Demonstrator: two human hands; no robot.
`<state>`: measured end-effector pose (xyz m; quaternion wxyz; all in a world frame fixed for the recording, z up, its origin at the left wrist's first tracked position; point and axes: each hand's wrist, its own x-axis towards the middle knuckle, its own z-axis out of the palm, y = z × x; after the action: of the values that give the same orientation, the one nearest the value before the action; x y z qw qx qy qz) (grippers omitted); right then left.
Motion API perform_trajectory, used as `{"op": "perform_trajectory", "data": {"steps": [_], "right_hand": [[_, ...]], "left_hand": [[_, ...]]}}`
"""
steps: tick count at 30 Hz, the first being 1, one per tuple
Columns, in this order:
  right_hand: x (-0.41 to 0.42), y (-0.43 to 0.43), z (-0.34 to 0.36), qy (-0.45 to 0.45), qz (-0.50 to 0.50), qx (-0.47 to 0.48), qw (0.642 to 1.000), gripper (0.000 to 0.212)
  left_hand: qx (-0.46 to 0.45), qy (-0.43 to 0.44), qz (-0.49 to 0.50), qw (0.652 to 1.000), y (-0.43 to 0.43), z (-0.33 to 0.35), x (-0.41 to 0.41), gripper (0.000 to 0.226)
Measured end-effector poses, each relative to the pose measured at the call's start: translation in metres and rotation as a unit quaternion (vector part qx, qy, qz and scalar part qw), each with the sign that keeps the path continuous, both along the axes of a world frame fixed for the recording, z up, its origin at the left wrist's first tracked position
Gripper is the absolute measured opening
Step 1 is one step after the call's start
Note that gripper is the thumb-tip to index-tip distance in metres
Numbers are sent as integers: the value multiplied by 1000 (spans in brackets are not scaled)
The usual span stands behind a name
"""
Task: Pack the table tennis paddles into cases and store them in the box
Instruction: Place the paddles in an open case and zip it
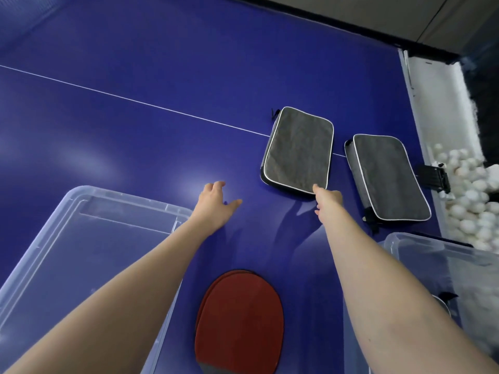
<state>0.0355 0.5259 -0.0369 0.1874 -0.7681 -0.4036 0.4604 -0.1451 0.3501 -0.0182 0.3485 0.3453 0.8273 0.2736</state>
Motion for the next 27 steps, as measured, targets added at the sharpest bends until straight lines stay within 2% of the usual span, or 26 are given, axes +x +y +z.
{"op": "perform_trajectory", "data": {"steps": [2, 6, 8, 10, 12, 14, 17, 21, 24, 27], "right_hand": [[0, 7, -5, -15, 1, 7, 1000, 33], [-3, 12, -10, 5, -18, 14, 1000, 36], [-4, 10, -9, 69, -39, 12, 997, 28], [-5, 5, -5, 182, -70, 9, 981, 14], [-4, 0, 2, 272, -100, 26, 957, 24], [-3, -8, 9, 281, -107, 48, 953, 27], [5, -22, 19, 279, -88, 62, 954, 26], [16, -44, 44, 328, -42, 77, 941, 29], [22, -66, 67, 363, 12, 85, 928, 29], [30, -93, 86, 389, 63, 78, 916, 31]], "left_hand": [[-6, 3, -9, 1000, 13, -3, -2, 68], [-9, -4, -23, 1000, 32, -10, -2, 68], [-7, -10, -22, 1000, 39, -12, -2, 68], [-2, -20, -11, 1000, 43, -12, -4, 67], [5, -30, 1, 1000, 47, -11, -5, 67], [9, -36, 13, 999, 48, -8, -6, 67], [11, -41, 21, 999, 43, 0, -8, 67], [24, -77, 54, 995, 28, 17, -9, 66], [44, -131, 97, 986, 11, 39, -9, 68], [106, -204, 153, 961, -9, 64, -7, 61]]}}
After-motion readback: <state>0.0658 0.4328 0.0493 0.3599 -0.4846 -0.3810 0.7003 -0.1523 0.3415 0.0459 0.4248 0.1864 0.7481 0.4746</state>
